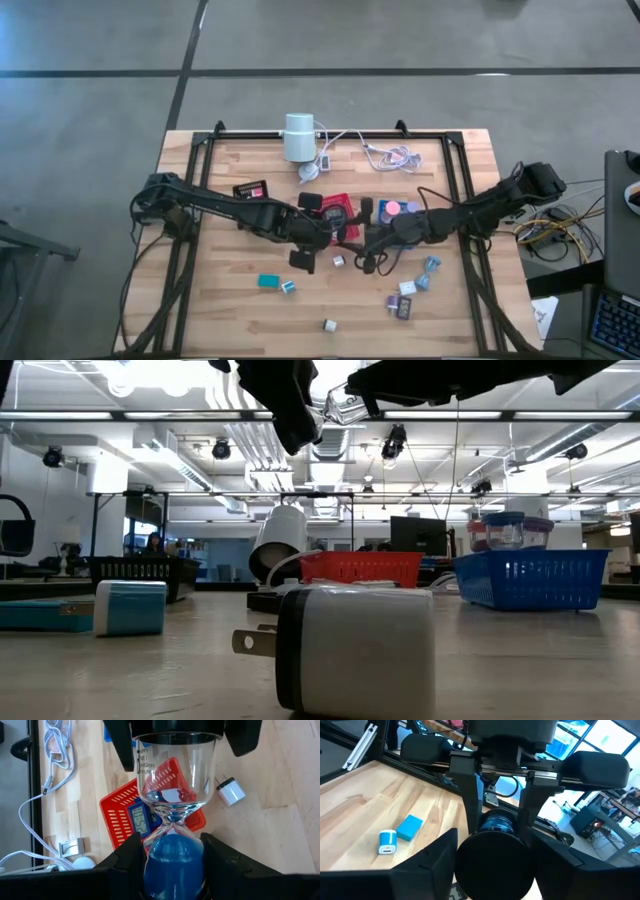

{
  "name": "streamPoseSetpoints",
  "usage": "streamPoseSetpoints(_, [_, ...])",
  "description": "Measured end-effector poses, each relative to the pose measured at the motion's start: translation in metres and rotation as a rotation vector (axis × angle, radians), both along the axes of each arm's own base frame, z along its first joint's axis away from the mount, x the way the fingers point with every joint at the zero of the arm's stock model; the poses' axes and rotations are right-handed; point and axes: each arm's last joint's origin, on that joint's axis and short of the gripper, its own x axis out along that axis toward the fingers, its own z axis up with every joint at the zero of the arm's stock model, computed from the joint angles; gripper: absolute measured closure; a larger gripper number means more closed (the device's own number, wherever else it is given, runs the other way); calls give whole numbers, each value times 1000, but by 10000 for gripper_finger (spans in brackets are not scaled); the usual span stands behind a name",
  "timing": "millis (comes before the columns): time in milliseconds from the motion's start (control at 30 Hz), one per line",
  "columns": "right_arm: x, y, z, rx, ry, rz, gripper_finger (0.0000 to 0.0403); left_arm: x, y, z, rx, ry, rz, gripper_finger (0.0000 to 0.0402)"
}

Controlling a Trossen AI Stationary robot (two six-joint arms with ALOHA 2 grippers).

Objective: Pick & Place Office items
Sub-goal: Put the black hourglass into the blue bin

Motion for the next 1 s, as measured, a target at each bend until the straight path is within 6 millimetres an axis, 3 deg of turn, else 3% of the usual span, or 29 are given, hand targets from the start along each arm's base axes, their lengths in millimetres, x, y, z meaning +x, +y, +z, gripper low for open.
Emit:
streamPoseSetpoints(333, [1, -4, -1, 29, 15, -13, 204, 1, 0, -1, -6, -6, 1, 246])
streamPoseSetpoints(533, [1, -5, -2, 30, 21, -25, 204, 0, 0, 5, -7, -43, 12, 155])
streamPoseSetpoints(667, [0, -4, -1, 30, 16, -22, 204, -4, 0, 11, -30, -65, 40, 115])
streamPoseSetpoints(833, [-1, -5, 1, 35, 11, -23, 204, -26, -4, 27, -113, -74, 32, 105])
streamPoseSetpoints(1000, [-1, -3, 1, 40, 10, -16, 204, -71, -3, 45, -189, -264, -28, 128])
